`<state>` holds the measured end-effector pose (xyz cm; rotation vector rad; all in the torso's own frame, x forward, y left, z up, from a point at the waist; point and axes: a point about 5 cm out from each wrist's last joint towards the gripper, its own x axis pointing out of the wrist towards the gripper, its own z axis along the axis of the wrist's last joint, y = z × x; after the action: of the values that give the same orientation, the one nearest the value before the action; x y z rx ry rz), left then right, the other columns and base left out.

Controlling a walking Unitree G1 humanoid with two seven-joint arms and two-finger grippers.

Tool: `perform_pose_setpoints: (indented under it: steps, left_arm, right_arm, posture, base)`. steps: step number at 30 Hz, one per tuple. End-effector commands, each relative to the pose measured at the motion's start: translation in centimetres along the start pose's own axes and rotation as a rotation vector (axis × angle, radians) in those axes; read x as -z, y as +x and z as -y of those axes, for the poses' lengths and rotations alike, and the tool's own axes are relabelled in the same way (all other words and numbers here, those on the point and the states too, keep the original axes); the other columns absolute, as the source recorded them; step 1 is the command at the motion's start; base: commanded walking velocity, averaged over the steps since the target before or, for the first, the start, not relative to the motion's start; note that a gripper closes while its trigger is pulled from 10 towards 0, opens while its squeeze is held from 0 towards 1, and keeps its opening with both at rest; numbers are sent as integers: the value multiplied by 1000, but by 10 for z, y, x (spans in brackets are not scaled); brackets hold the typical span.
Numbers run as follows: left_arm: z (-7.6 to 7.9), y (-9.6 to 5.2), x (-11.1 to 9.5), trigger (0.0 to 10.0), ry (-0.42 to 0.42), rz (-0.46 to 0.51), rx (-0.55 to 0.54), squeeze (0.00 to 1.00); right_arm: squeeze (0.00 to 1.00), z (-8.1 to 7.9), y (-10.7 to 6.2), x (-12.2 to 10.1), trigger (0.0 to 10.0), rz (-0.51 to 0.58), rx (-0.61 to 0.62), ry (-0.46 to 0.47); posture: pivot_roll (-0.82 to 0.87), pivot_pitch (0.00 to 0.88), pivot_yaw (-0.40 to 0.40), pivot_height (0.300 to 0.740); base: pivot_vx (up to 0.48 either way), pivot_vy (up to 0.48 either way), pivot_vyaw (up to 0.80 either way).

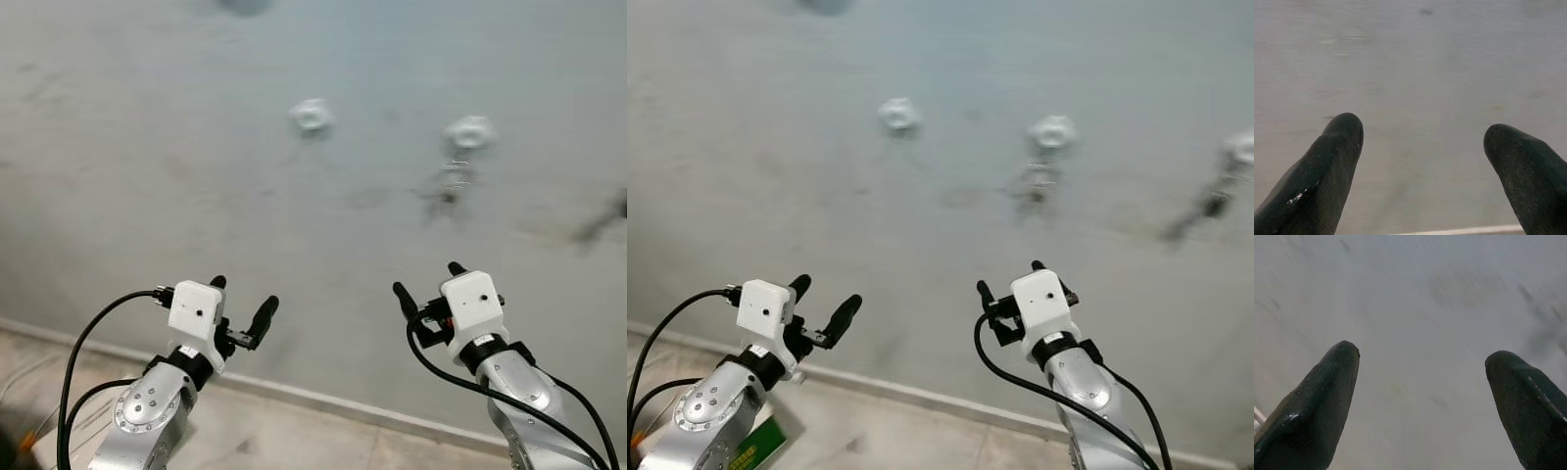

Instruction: Hang keys on a hook

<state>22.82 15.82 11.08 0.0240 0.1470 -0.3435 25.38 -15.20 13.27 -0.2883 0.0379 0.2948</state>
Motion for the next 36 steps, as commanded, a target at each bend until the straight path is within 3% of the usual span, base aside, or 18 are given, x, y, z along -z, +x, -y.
perform_pose_setpoints:
  steps: [1, 8, 26, 29, 33, 36]
  left_arm:
    - [6, 4, -2, 10000, 5, 7, 19, 0]
    - [7, 7, -6, 10000, 4, 21, 23, 0]
    - [12, 11, -8, 10000, -52, 22, 51, 0]
    - [13, 11, -8, 10000, -57, 21, 55, 0]
    - [13, 11, -9, 10000, -58, 21, 60, 0]
    - [13, 12, -10, 10000, -64, 26, 65, 0]
  right_arm:
    - [0, 7, -3, 4, 10000, -20, 18, -10]
    - [0, 7, -2, 6, 10000, -39, 23, -2]
    - [0, 9, 4, 3, 10000, -31, 28, -11]
    - [0, 8, 4, 3, 10000, -36, 25, -21]
    - [0, 5, 3, 6, 10000, -61, 5, -2]
    - [0, 5, 4, 6, 10000, -59, 13, 61]
  posture:
    - [24, 0, 32, 740]
    - [20, 0, 30, 740]
    - [17, 0, 29, 740]
    - [17, 0, 29, 740]
    - [17, 2, 28, 740]
    - [18, 6, 26, 740]
  base:
    - [0, 458, 0]
    - [0, 0, 0]
    - [0, 0, -785]
    - [0, 0, 0]
    - [0, 0, 0]
    - [0, 0, 0]
